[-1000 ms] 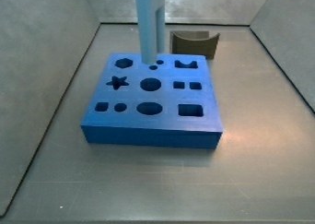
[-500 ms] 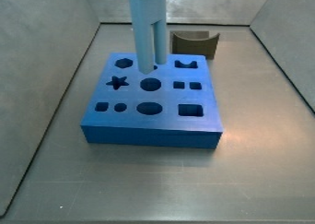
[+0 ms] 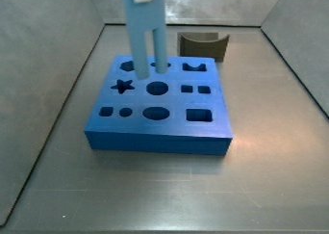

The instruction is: Insert the square-circle object.

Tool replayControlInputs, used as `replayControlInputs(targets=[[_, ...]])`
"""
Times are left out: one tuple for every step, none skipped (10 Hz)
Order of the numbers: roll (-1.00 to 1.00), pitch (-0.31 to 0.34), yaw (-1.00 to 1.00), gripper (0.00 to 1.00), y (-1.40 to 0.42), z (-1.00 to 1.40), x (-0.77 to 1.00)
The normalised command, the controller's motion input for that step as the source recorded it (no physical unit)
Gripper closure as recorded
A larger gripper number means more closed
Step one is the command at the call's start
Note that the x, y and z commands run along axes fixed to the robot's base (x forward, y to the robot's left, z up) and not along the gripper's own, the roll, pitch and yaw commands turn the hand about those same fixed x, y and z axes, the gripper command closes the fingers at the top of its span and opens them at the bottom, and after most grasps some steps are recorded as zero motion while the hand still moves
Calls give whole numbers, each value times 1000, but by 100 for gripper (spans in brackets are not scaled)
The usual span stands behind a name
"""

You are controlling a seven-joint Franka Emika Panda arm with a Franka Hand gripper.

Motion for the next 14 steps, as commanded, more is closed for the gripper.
replayControlInputs(targets=[[-6, -54, -760, 100, -66, -414, -369], [0, -30, -731, 100, -100, -337, -374], [0, -6, -723, 100, -126, -249, -363], [31, 0, -577, 100, -266, -117, -440], [31, 0, -609, 100, -243, -117, -420], [31, 0, -677, 100, -223, -126, -340], [0, 0, -460, 100, -434, -274, -431], [37, -9, -366, 100, -231, -274, -446], [3, 0, -551, 100, -169, -269, -374], [0, -3, -509, 100, -26, -166, -274], [10, -20, -114, 100, 0, -123, -49], [7, 0, 51, 100, 6, -106, 143], [27, 0, 180, 100, 0, -180, 371], [24, 0, 186, 100, 0, -237, 477]])
